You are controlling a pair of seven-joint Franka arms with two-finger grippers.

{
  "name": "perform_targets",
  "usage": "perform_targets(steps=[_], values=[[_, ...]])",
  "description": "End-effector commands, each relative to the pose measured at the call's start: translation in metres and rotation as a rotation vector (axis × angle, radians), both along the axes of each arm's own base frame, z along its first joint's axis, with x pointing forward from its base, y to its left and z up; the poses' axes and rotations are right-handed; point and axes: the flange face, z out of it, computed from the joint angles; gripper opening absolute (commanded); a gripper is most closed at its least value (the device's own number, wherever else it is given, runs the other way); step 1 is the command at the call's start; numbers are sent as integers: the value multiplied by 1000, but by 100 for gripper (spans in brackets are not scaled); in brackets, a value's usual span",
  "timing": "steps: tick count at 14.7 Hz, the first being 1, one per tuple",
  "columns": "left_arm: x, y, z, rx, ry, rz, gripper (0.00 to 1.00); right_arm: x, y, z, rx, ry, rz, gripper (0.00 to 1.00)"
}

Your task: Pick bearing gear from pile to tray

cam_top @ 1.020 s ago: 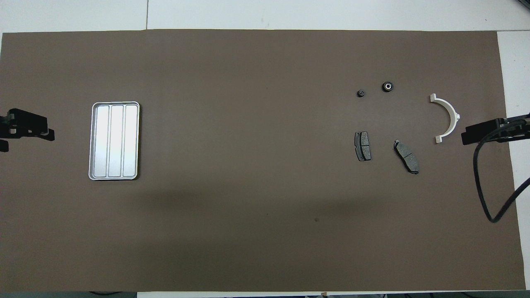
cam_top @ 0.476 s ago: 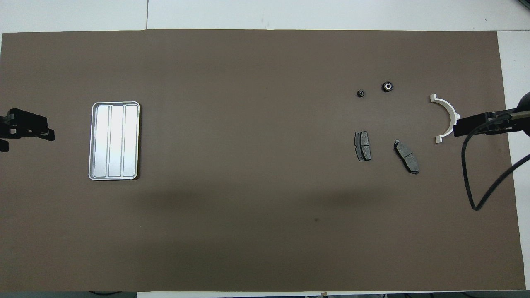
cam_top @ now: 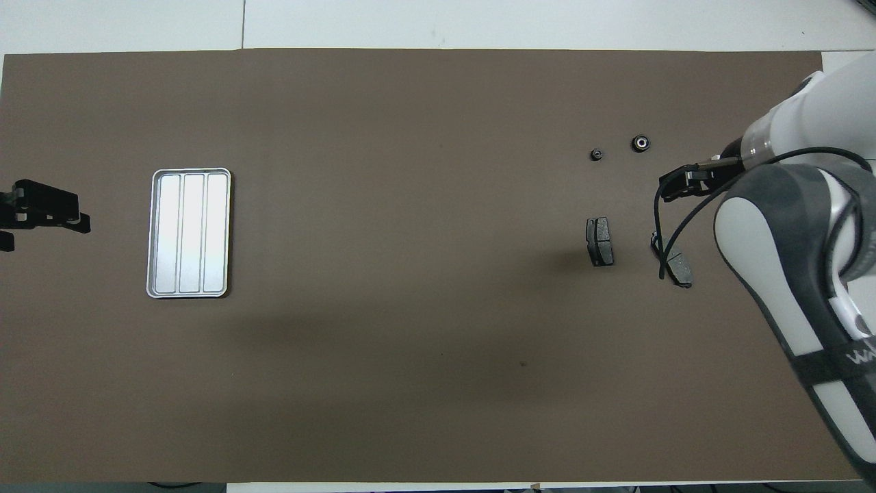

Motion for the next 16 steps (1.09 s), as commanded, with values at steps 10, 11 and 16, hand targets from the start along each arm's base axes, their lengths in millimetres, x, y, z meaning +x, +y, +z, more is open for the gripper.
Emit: perform_targets(steps=[10, 11, 16], values=[[-3, 2, 2, 14, 9, -7, 100, 102, 52, -157, -63, 23, -135, 100], [-3, 2, 1, 14, 10, -7, 100, 107, 56, -164, -63, 23, -132, 100], [-3, 2, 1, 14, 10, -7, 100, 123, 66, -183, -72, -20, -118, 100]])
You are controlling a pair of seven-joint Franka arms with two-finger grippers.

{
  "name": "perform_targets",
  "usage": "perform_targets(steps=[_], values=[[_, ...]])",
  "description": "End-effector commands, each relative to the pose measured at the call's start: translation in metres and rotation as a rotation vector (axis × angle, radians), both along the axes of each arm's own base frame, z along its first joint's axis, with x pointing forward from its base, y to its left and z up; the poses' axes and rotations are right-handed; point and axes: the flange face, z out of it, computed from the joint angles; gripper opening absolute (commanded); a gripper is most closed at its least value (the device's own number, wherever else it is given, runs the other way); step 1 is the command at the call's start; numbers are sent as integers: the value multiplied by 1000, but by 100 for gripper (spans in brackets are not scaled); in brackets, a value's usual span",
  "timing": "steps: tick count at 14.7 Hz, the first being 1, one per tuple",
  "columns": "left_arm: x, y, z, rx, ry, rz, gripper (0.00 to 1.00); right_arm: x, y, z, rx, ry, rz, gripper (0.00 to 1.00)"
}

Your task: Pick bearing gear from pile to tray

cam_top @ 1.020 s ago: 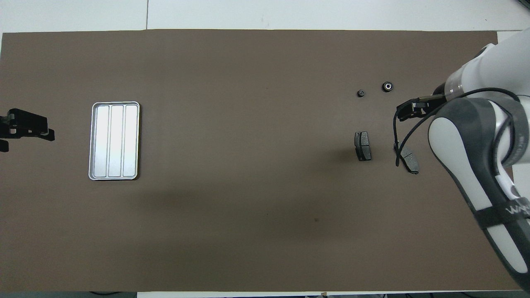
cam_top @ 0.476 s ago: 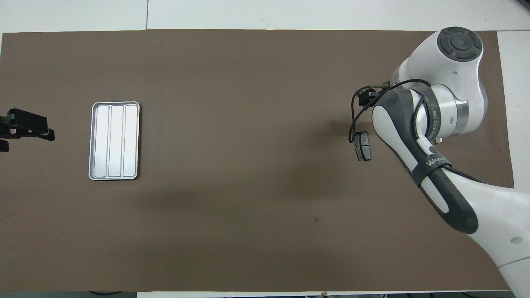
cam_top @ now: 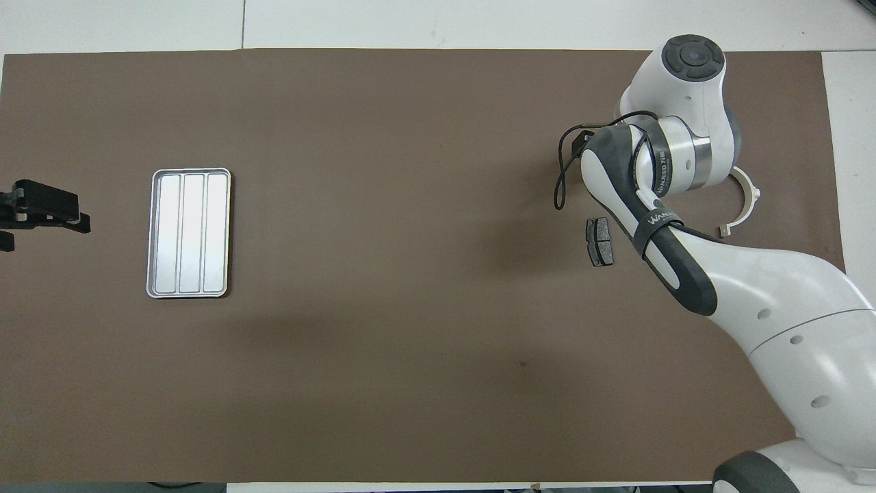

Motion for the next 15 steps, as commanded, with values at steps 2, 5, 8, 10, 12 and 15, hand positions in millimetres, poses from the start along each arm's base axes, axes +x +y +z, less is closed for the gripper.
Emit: perform_targets(steps=[2, 5, 8, 10, 12, 15], values=[[-3, 2, 1, 14, 10, -7, 100, 12, 8, -7, -18, -43, -13, 100], [-3, 2, 1, 14, 10, -7, 100, 13, 11, -7, -12, -60, -19, 100], [-3, 2, 1, 14, 10, -7, 100, 14, 8, -6, -3, -79, -26, 94], [-3, 2, 1, 14, 10, -7, 100, 13, 3, -8, 2, -73, -37, 85], [-3, 1, 1, 14, 10, -8, 100, 8, 1, -20, 3, -56, -60, 84], [-3, 2, 1, 14, 10, -7, 100, 2, 1, -23, -2, -34, -70, 84]])
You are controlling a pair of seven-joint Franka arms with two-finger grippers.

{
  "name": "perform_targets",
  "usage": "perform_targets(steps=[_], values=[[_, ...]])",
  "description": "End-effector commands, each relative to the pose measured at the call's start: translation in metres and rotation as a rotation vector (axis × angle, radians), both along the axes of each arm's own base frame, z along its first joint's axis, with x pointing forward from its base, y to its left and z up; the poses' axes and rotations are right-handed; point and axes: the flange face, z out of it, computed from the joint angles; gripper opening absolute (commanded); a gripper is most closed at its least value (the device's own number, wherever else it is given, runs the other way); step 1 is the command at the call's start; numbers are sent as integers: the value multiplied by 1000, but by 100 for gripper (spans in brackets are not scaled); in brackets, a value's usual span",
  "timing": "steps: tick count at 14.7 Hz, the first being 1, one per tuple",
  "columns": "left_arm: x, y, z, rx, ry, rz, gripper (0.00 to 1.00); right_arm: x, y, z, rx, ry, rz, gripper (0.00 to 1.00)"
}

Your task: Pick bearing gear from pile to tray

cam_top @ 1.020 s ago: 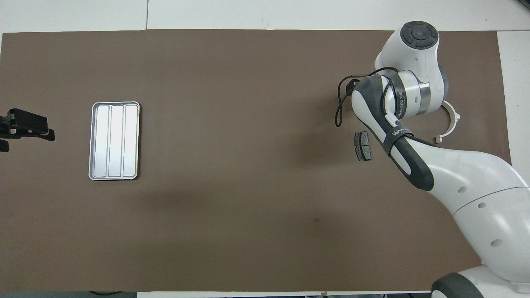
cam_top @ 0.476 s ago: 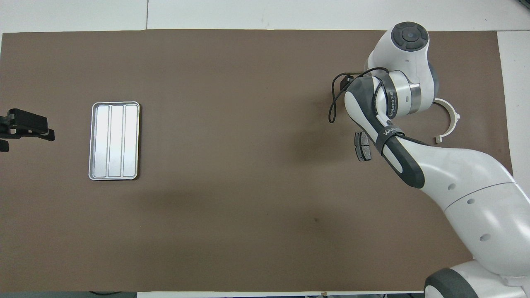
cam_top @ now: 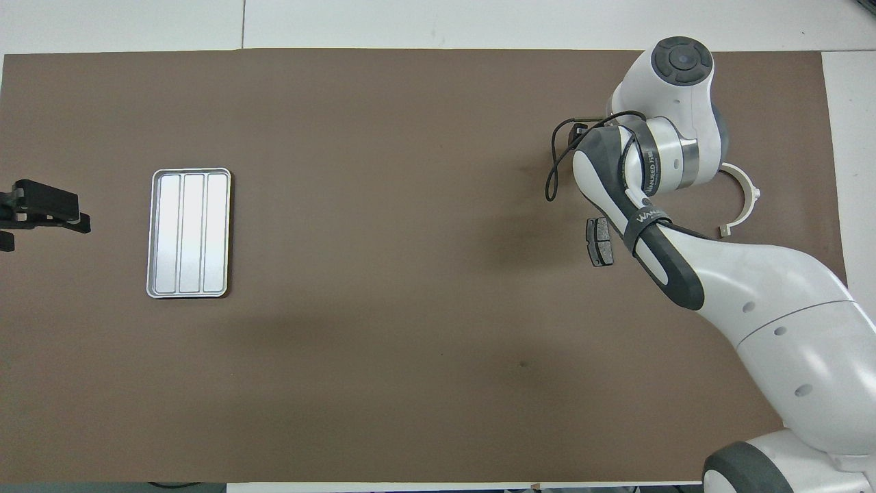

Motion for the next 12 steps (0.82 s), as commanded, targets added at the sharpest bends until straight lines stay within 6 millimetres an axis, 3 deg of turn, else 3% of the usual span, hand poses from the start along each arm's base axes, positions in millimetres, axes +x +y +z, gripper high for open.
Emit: perform_targets(steps=[1, 5, 7, 9, 12], values=[[-3, 2, 1, 14, 10, -7, 100, -6, -4, -9, -4, 19, -24, 83], [-3, 2, 1, 14, 10, -7, 100, -6, -5, -6, -10, 25, -24, 68], [-3, 2, 1, 14, 10, -7, 100, -6, -5, -6, -5, 26, -27, 48], [-3, 2, 1, 14, 10, -7, 100, -6, -5, -6, 0, 23, -30, 40], [-3, 2, 1, 14, 10, -7, 100, -5, -8, -6, 4, 16, -36, 19]])
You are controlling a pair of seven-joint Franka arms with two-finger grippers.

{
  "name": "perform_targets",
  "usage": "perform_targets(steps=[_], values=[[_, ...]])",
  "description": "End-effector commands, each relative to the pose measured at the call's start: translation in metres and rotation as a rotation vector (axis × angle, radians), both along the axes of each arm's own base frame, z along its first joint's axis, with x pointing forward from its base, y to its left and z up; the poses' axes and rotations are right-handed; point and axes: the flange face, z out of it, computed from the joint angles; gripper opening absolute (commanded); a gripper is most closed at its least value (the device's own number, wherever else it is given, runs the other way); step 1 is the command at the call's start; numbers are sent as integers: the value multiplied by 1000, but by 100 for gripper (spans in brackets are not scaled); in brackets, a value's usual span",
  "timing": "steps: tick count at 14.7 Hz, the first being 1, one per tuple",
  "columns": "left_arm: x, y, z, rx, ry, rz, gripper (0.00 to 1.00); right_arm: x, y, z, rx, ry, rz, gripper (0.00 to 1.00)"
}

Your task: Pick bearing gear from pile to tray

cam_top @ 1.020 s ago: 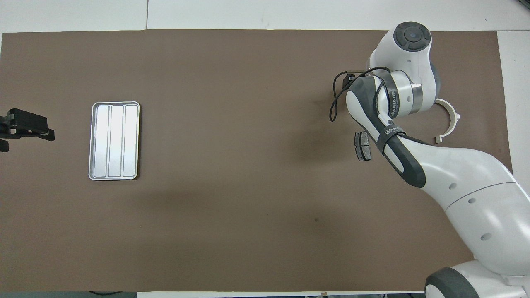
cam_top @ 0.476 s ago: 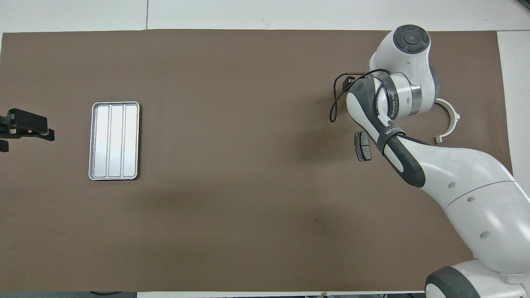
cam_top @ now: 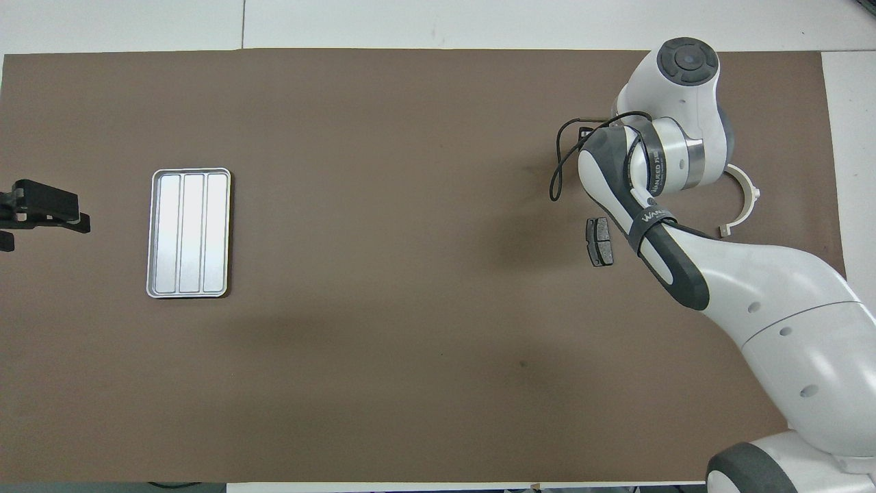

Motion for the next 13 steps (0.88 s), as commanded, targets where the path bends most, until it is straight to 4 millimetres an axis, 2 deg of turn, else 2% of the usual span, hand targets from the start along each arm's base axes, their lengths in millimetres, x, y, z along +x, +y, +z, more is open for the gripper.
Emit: perform_targets(steps=[1, 2, 3, 8, 10, 11, 13], values=[[-3, 2, 2, 14, 9, -7, 100, -4, 0, -13, 11, 11, -22, 9], [-3, 2, 1, 14, 10, -7, 100, -4, 0, -13, 11, 9, -24, 2], [-3, 2, 1, 14, 10, -7, 100, -4, -1, -13, 10, 8, -23, 0], [-3, 2, 1, 14, 10, -7, 100, -2, -2, -7, 1, 9, -17, 0], [-3, 2, 1, 14, 10, -7, 100, -2, -4, 14, -13, 20, -10, 0], [-3, 2, 1, 14, 10, -7, 100, -2, -3, 33, -16, 34, -9, 0], [-3, 2, 1, 14, 10, -7, 100, -10, 3, 85, -19, 65, 28, 0]])
